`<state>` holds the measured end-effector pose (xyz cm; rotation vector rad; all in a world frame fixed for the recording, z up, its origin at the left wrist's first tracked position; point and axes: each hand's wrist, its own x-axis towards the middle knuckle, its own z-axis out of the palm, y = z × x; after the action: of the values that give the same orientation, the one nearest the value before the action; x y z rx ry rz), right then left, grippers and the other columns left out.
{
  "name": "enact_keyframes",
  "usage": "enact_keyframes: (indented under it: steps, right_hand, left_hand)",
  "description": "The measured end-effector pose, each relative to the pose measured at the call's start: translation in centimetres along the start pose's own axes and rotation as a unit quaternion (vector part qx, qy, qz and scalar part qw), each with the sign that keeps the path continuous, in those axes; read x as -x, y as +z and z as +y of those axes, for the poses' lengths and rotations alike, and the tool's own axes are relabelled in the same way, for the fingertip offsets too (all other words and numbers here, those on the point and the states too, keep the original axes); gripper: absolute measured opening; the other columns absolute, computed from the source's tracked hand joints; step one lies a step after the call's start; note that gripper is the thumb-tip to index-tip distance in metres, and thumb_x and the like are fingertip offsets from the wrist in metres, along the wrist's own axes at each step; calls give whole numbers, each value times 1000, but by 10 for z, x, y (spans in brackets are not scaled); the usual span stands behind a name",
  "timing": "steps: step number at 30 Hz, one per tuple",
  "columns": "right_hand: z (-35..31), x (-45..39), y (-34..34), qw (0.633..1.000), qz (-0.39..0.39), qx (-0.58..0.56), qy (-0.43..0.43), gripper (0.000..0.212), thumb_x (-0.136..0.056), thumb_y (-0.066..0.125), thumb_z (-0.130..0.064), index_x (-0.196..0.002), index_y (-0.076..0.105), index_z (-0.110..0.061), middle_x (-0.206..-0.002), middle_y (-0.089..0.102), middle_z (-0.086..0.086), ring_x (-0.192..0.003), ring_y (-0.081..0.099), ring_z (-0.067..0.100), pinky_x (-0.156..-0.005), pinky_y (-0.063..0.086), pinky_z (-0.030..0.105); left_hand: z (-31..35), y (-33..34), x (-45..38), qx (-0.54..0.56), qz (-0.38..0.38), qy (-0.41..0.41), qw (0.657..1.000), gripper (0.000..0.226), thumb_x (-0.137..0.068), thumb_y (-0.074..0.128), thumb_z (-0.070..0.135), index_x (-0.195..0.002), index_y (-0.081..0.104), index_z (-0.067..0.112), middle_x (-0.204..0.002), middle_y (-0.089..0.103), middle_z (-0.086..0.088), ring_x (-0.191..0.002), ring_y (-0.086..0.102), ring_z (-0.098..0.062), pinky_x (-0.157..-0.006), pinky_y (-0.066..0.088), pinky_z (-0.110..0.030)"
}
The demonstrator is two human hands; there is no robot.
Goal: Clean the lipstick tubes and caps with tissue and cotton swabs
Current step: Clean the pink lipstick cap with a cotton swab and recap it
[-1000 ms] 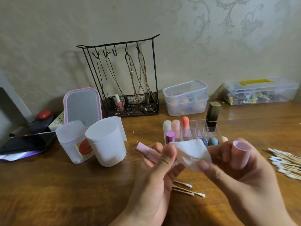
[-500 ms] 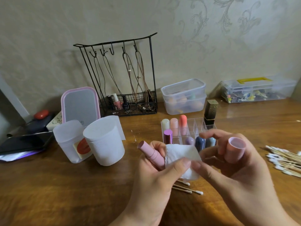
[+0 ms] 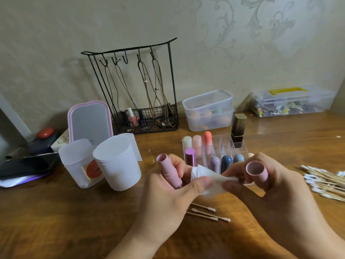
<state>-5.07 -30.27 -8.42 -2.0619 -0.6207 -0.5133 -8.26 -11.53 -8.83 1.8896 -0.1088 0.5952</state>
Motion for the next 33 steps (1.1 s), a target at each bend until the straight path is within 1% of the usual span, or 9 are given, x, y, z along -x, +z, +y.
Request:
enact_keyframes:
  steps: [4,6,11,14,20,23,26,30,33]
  right_hand:
    - [-1,-3,-5,999,-37,-31,-10,27,-72,81,-19,-74,56,-27,-80,66,-23,-71,62,2,-60,43,7]
    - [-3,-4,-6,991,-57,-118,7,28,-72,78,-22,-72,51,-28,-80,71,-9,-65,65,10,-60,49,14]
    - [-3,-1,-3,985,-43,-169,4,31,-76,80,-20,-75,51,-30,-81,71,0,-68,65,21,-65,55,40]
    - [-2,1,0,985,-27,-171,1,29,-76,80,-23,-76,54,-35,-83,71,1,-70,65,23,-66,55,43]
    - [-4,1,1,952,-47,-303,16,31,-72,84,-25,-76,53,-29,-93,73,10,-80,70,31,-73,59,40]
    - [-6,0,1,933,-18,-358,41,34,-73,80,-13,-65,48,-21,-80,75,13,-76,73,30,-70,59,35]
    - [-1,0,3,951,18,-302,55,27,-57,81,-3,-57,63,-23,-67,71,5,-69,71,26,-65,58,33]
    - [-1,1,2,988,-11,-154,-8,28,-62,90,-15,-72,72,-35,-70,69,-6,-65,63,10,-61,51,20]
    - [1,0,-7,982,-78,-166,-40,13,-81,72,-26,-92,65,-25,-85,66,0,-73,60,19,-64,51,31]
  left_hand:
    - [1,-5,-2,-51,-15,27,998,42,-65,76,60,-96,63,35,-93,66,0,-92,65,-10,-75,58,-29]
    - [6,-3,1,-34,-69,23,997,29,-67,80,50,-84,59,39,-100,69,11,-99,65,-6,-78,56,-26]
    - [10,1,5,-34,-52,40,997,34,-67,79,40,-69,53,19,-91,71,18,-90,68,-9,-67,54,-17]
    - [14,1,6,-12,-73,12,997,34,-70,82,24,-70,52,10,-89,72,19,-88,68,-6,-66,53,-15]
    - [9,5,7,83,-49,-36,995,31,-66,82,24,-64,52,18,-80,72,0,-84,70,-20,-68,58,-29]
    - [8,4,5,191,-80,-104,973,27,-59,79,23,-61,52,24,-84,72,-13,-90,70,-27,-75,57,-35]
    - [9,1,5,294,-133,-155,934,28,-62,79,16,-65,52,20,-90,70,-20,-91,70,-30,-76,57,-36]
    - [10,4,5,177,-70,-128,973,40,-61,88,29,-64,50,18,-82,73,-10,-81,72,-25,-69,58,-30]
    - [10,2,4,162,-23,-65,984,34,-61,84,31,-62,51,23,-82,74,-3,-87,72,-22,-69,57,-29]
